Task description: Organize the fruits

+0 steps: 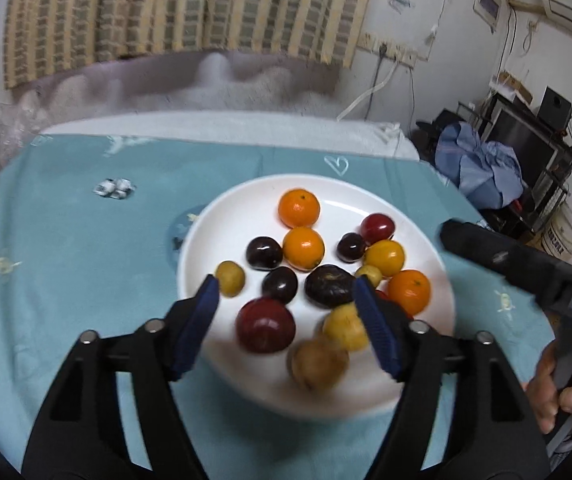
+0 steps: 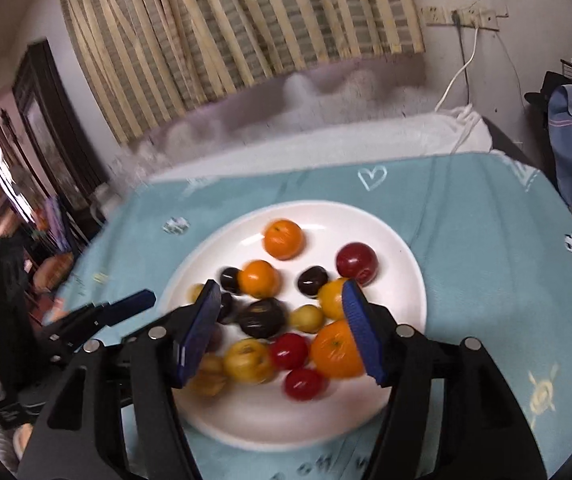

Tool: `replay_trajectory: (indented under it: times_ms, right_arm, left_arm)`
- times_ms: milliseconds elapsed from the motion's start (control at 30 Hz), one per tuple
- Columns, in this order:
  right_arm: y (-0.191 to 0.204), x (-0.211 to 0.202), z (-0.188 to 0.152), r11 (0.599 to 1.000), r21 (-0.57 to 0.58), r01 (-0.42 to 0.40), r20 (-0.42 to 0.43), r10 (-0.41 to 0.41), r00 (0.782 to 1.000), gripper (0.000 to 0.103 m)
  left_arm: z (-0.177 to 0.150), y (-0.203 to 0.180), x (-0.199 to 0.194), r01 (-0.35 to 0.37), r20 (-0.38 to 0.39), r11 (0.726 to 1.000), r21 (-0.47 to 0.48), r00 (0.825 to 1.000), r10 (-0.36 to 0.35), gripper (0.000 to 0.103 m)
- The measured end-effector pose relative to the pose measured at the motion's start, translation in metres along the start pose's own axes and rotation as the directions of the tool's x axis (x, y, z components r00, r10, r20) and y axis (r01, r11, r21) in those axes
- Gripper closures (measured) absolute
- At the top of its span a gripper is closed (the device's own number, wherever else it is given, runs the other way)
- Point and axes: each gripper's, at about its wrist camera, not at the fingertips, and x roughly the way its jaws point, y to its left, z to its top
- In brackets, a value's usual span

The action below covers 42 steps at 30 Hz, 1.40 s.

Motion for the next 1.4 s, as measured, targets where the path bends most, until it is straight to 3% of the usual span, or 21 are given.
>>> replay_trajectory:
  times_ms: [100,200,233,333,433,500,733,800,933,1400]
  right_arm:
    - [0.01,-0.045,-0.012,1.0,-0.006,-0.004,0.06,0.004,0.998,0.035]
    - [0.019,-0.083,-0.039,0.999,-0.024,0.034,0.124,-0.031,0.992,0.014]
    - [0.02,-0.092,-0.051,0.998,-0.031,0.057,0.15,-0.052,0.987,0.001]
    - [0.017,-0.098,-0.079,0.993,-0.055,0.101,0.184,-0.09,0.979,0.001]
    - [0.009,-0.081,-0.1,0.971,-0.079,0.225,0.145,-0.212,0.966,0.001]
    - [0.005,-0.064,-0.099,0.969,-0.099,0.225,0.058,-0.22,0.974,0.001]
    - [0.008,-0.048,-0.107,0.959,-0.129,0.251,0.029,-0.249,0.968,0.001]
    - [0.01,-0.043,-0.109,0.959,-0.143,0.246,0.007,-0.247,0.969,0.001]
    - [0.014,-0.046,-0.115,0.956,-0.156,0.249,0.01,-0.251,0.968,0.001]
    - [0.015,-0.039,-0.12,0.956,-0.159,0.245,-0.025,-0.252,0.967,0.001]
  left_arm:
    - [-0.017,-0.003,-0.042,-0.037,0.056,0.999,-0.016,0.998,0.038,0.017]
    - [-0.045,-0.006,-0.077,-0.099,0.103,0.995,-0.031,0.989,0.101,0.007]
    - [-0.053,-0.007,-0.083,-0.116,0.111,0.993,-0.035,0.987,0.119,0.003]
    - [-0.085,-0.013,-0.099,-0.189,0.139,0.981,-0.034,0.971,0.192,0.002]
    - [-0.096,-0.018,-0.095,-0.25,0.129,0.968,-0.002,0.96,0.248,0.002]
    - [-0.099,-0.018,-0.091,-0.292,0.128,0.956,0.017,0.949,0.288,0.002]
    - [-0.099,-0.018,-0.085,-0.35,0.127,0.935,0.06,0.932,0.341,0.002]
    - [-0.099,-0.02,-0.089,-0.34,0.131,0.939,0.056,0.935,0.33,0.002]
    - [-0.101,-0.019,-0.096,-0.256,0.124,0.966,0.034,0.96,0.25,0.002]
    - [-0.104,-0.027,-0.098,-0.262,0.115,0.964,0.041,0.96,0.256,0.002]
